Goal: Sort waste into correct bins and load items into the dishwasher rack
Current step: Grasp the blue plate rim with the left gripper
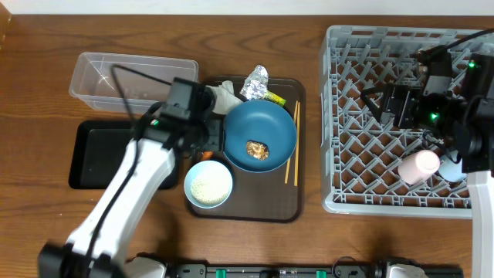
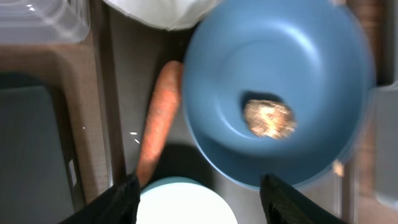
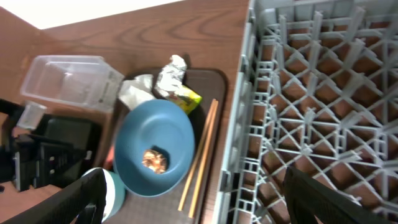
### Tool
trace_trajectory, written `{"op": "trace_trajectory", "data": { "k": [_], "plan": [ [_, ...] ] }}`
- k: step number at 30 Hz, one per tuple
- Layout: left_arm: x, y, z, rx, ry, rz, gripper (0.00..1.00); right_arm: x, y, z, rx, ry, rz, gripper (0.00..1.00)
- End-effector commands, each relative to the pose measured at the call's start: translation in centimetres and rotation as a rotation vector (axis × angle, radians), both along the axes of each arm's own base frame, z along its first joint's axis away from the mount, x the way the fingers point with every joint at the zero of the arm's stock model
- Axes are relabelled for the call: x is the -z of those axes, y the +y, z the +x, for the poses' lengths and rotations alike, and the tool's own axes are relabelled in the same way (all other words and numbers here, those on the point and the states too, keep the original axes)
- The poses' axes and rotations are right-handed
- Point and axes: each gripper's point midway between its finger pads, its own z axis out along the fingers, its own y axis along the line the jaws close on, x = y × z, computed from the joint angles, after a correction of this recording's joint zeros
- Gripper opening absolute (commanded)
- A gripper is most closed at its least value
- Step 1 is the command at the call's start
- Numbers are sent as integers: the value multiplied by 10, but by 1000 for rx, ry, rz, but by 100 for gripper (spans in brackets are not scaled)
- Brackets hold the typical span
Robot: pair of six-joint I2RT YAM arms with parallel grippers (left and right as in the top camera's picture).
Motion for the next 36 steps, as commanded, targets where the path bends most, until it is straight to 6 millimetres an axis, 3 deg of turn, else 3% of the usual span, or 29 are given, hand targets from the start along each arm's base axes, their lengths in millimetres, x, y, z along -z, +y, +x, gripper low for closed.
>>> {"op": "trace_trajectory", "data": {
  "k": [1, 5, 13, 16, 27, 31, 33, 36],
  "plan": [
    [26, 5, 11, -12, 35, 67, 58, 1, -8, 3, 48, 7, -33, 83],
    [49, -10, 20, 6, 74, 14, 55, 2, -8, 3, 56, 14, -26, 83],
    [85, -15, 30, 4, 115, 25, 29, 2, -8, 2, 56, 14, -27, 83],
    [94, -20, 29, 17, 126, 30, 28, 2, -8, 3, 62, 16, -21, 83],
    [104, -40, 23, 74, 131, 41, 28, 2, -8, 3, 64, 16, -20, 83],
    [112, -34, 25, 68, 128, 94, 28, 2, -8, 3, 64, 16, -20, 82],
    [115, -31, 26, 62, 125, 113, 24, 2, -8, 3, 64, 16, -20, 83],
    [114, -31, 29, 59, 114, 111, 6, 2, -8, 3, 64, 16, -20, 83]
  ]
}}
